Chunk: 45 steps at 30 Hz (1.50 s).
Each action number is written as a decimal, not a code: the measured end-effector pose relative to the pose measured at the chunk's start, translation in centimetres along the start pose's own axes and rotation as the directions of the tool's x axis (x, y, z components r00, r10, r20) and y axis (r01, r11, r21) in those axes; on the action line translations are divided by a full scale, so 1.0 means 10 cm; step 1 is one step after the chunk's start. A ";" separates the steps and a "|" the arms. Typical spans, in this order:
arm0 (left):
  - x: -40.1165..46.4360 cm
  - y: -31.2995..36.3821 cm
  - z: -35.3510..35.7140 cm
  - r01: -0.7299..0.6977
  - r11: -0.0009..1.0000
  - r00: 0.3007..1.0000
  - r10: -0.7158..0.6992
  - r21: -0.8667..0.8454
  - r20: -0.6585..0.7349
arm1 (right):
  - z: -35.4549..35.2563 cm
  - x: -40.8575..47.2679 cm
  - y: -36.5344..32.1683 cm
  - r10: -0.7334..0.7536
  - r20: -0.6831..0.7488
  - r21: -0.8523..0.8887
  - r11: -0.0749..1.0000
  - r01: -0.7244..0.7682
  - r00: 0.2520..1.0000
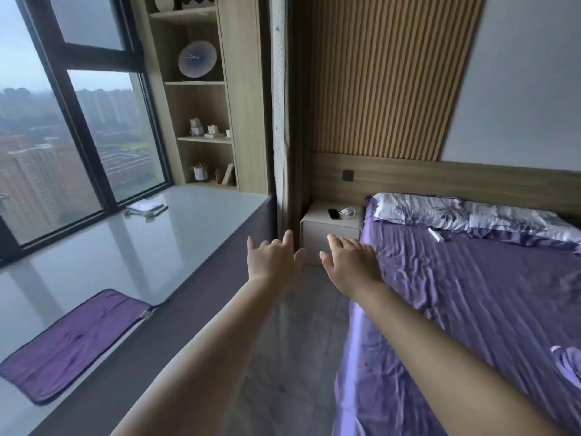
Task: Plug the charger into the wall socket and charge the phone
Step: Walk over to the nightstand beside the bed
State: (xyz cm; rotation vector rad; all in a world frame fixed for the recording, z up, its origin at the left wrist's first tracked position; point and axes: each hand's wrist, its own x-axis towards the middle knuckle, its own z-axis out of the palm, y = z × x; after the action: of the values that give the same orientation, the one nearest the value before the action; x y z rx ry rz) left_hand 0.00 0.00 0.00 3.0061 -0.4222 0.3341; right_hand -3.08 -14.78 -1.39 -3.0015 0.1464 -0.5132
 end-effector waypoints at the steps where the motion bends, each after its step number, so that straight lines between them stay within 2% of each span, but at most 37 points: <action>1: -0.02 -0.09 0.02 -0.005 1.000 1.000 0.005 -0.004 0.004 | 0.03 -0.01 -0.09 0.010 0.011 -0.008 1.000 -0.010 1.000; 8: -0.16 -0.80 0.27 -0.044 0.999 0.996 0.046 -0.022 0.076 | 0.33 -0.13 -0.75 0.039 0.071 0.001 0.999 -0.039 0.997; 19: -0.68 -1.59 0.90 -0.098 0.992 0.969 0.113 -0.074 0.222 | 1.02 -0.71 -1.40 0.093 0.265 -0.053 0.995 -0.081 0.960; 24: -1.01 -1.72 1.18 -0.125 0.988 0.946 0.147 -0.095 0.287 | 1.32 -1.04 -1.57 0.108 0.413 -0.076 0.994 -0.084 0.904; 32: -1.48 -1.83 1.67 -0.092 0.991 0.903 0.126 -0.102 0.411 | 1.71 -1.45 -1.66 0.087 0.555 -0.074 0.996 -0.056 0.827; 45: -1.63 -1.61 2.07 -0.021 0.999 0.860 0.031 -0.026 0.509 | 2.14 -1.62 -1.41 0.065 0.651 -0.068 0.997 -0.028 0.756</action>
State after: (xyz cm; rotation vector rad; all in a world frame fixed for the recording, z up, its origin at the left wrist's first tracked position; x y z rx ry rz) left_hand -6.55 17.33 -24.78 3.0357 -0.4958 -0.4825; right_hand -10.06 2.56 -25.25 -3.0064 0.1771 0.5749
